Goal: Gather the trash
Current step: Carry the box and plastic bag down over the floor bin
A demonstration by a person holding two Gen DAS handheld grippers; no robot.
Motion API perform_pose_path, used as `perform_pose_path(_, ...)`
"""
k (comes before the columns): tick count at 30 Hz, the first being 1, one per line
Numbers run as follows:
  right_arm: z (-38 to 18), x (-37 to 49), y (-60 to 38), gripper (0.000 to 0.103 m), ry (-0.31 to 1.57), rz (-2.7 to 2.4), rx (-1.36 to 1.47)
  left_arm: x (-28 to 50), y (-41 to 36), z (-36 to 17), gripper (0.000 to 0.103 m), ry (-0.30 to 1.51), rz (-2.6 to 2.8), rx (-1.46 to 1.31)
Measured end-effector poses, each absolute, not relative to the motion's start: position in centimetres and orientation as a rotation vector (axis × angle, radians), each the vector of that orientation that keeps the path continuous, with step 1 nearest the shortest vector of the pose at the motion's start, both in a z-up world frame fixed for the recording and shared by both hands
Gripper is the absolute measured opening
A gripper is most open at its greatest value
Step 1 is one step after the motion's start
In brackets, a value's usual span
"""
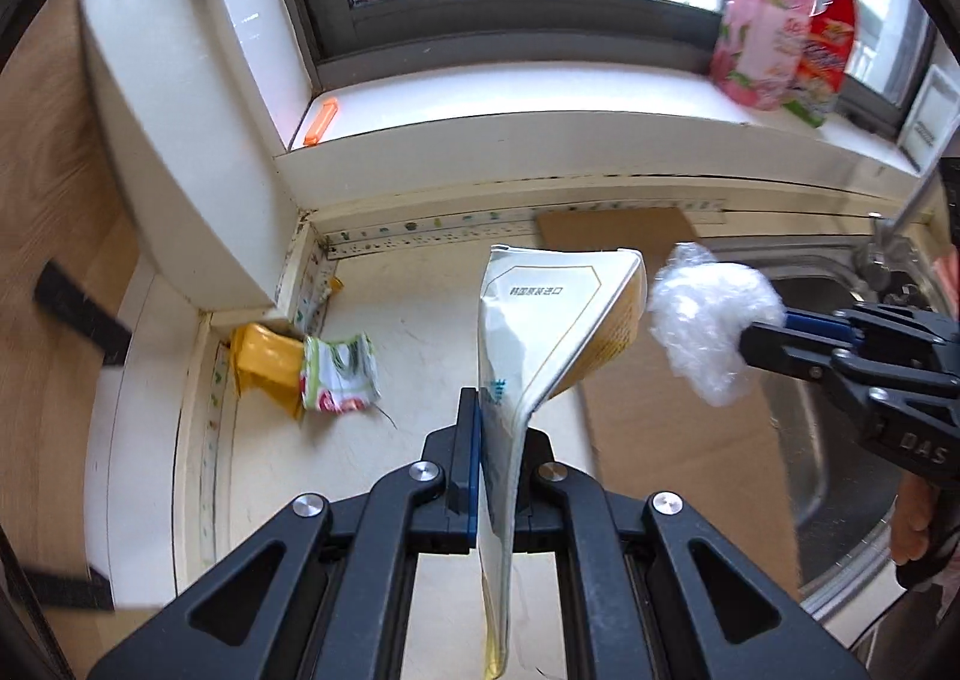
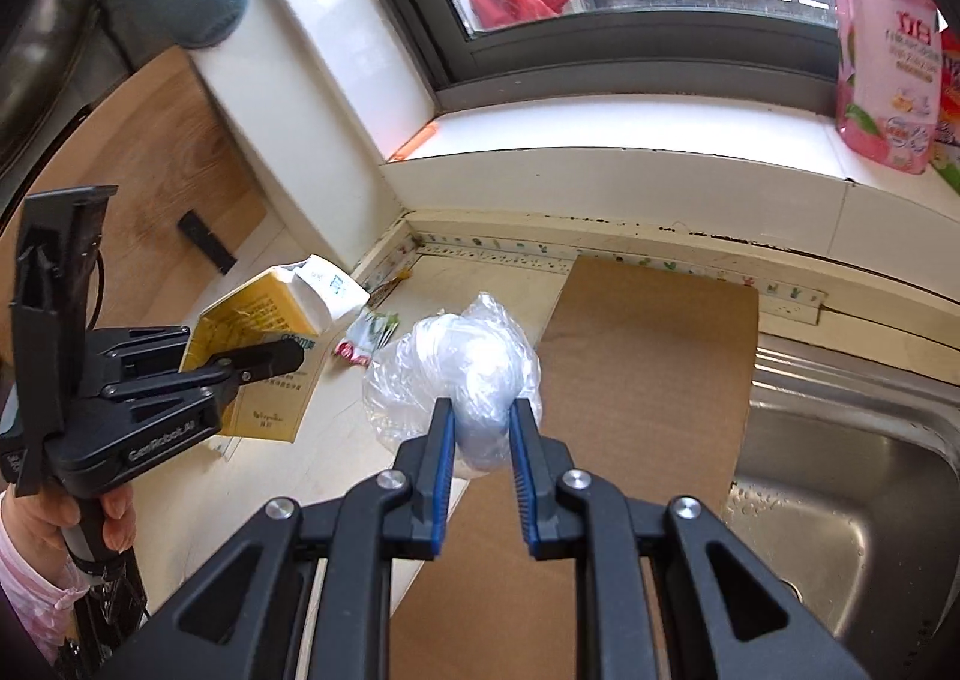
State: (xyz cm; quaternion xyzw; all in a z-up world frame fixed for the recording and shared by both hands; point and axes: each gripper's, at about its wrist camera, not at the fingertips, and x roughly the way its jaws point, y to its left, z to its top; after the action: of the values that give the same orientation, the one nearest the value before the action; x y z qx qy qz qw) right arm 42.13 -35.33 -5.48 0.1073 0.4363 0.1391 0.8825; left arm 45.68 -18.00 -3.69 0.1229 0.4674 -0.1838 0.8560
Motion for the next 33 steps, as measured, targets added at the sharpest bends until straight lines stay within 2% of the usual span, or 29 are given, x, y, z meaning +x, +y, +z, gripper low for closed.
perform_pose_path(9,-1.2,31.4,-31.9,0.018,0.84,0.35,0.131,32.4,-15.8,-0.1,0.002,0.882,-0.448,0.112)
perform_pose_path(21,0.2,17.5,-24.3,0.018,0.789,0.469,0.064,17.7,-8.4,1.4,0.002,0.757,-0.369,0.059)
perform_pose_path(26,-1.1,13.6,-20.7,0.018,0.827,0.552,0.025,13.4,-5.0,-0.5,0.002,0.789,-0.361,-0.001)
perform_pose_path(33,-5.9,9.6,-16.4,0.018,0.926,0.594,-0.037,9.0,-1.3,-7.2,0.002,0.907,-0.303,-0.067)
